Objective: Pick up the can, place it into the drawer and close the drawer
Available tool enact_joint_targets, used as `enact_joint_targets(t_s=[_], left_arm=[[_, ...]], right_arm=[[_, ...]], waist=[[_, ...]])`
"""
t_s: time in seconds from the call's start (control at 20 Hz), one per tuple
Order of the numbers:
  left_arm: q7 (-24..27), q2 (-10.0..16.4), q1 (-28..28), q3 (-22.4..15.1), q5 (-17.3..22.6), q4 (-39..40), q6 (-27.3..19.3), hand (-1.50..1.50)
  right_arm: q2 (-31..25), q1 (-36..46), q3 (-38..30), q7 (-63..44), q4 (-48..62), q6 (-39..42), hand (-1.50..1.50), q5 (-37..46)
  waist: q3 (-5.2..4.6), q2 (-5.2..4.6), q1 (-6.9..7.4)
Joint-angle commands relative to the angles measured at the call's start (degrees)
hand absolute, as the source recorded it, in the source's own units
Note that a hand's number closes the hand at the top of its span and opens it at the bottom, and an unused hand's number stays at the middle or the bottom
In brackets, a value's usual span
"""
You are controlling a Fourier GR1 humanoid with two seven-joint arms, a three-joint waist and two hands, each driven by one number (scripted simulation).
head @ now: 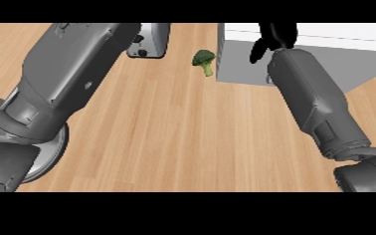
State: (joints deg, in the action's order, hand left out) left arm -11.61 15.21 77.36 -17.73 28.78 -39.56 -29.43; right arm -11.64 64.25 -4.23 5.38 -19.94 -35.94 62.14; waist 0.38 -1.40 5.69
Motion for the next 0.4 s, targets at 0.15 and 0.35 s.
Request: enact_joint_targets(t_s=[0.15, 0.35], left_arm=[[-0.89, 1.65, -4.76, -0.69, -0.17, -5.58, 0.66, -1.5], [-3.72, 3.03, -6.3, -0.69, 0.46, -10.67, 1.03, -1.5]], right_arm=[[2.36, 5.58, -6.27, 4.67, -1.38, -1.58, -1.5, -7.03], [1.16, 5.26, -8.22, 8.09, -0.28, -1.23, -1.5, -8.71]], waist=[[-0.24, 0.44, 1.64], [-0.27, 0.4, 1.79]])
